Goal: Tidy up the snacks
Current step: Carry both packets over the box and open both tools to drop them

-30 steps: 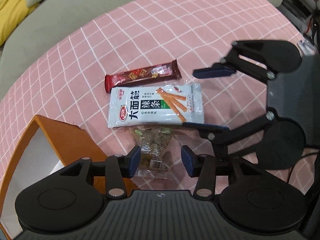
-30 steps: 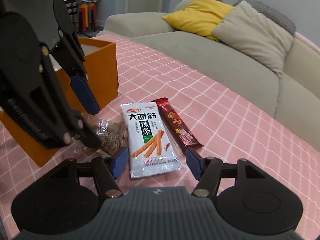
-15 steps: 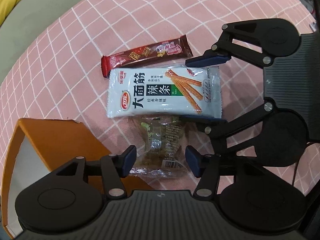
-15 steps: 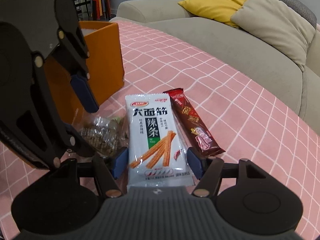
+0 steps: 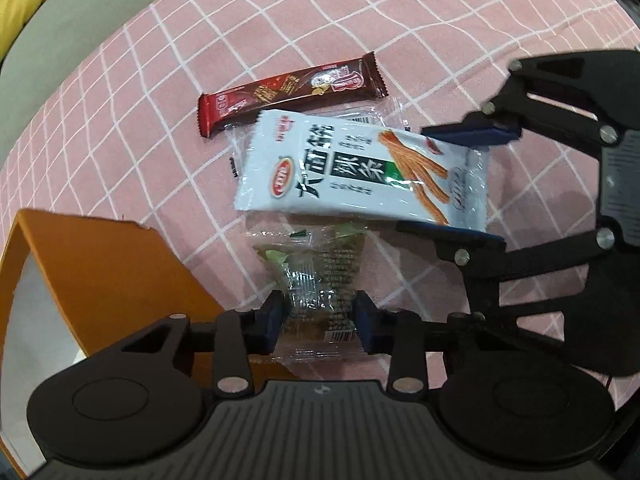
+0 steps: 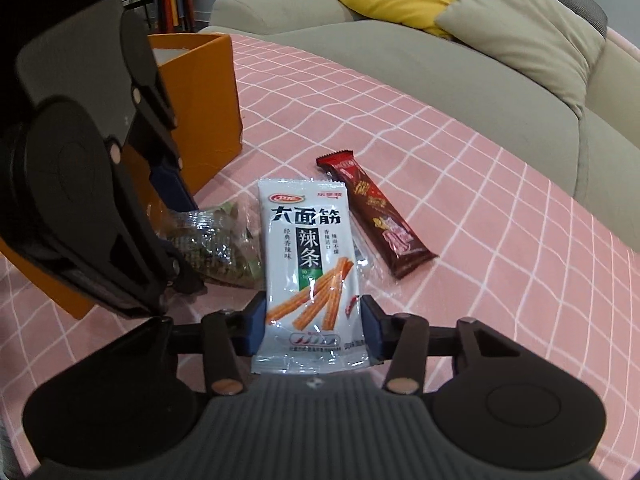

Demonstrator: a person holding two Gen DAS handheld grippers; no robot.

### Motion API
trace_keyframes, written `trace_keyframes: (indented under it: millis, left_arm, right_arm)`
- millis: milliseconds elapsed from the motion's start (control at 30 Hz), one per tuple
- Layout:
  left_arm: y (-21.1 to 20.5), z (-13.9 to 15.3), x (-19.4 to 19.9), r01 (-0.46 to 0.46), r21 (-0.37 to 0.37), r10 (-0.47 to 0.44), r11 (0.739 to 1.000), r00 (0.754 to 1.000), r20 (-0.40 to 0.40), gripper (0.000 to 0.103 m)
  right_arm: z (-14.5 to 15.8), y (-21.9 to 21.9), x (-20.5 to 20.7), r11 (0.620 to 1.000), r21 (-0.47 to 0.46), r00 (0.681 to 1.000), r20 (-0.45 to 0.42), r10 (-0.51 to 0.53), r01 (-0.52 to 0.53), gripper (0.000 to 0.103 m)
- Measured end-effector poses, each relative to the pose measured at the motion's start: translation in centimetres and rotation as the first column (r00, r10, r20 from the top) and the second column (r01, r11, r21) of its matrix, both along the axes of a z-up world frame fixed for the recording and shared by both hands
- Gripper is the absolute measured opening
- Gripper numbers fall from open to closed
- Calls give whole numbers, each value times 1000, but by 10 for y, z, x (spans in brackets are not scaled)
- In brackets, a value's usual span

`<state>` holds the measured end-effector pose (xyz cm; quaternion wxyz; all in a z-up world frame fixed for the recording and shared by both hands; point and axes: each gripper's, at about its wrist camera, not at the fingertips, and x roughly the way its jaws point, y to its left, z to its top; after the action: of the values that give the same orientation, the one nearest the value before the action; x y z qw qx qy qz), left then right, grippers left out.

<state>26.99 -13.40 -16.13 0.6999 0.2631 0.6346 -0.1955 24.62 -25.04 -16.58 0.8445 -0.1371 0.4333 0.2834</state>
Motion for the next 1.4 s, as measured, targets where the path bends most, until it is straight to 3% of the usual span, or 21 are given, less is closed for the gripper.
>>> trace_keyframes:
  millis: [467,900,1167,1400]
  left_arm:
    - [8,34,-32,-95,-153,107,984,992,71,40]
    - [27,101,-87,-112,-345,186,932,964,189,40]
    - [62,141,-118,-144,-409,277,901,916,289,40]
    - [107,157,-132,-208,-431,371,878,866,336,40]
  right_arm:
    - [25,-15,-22,991,-4,990,-33,-136,135,43]
    - [75,-16,-64,969,36,969,-1,-246,246,42]
    - [112,12,-84,967,75,966,67,-248,243,42]
    - [142,58,-97,980,113,979,110,-175,162,42]
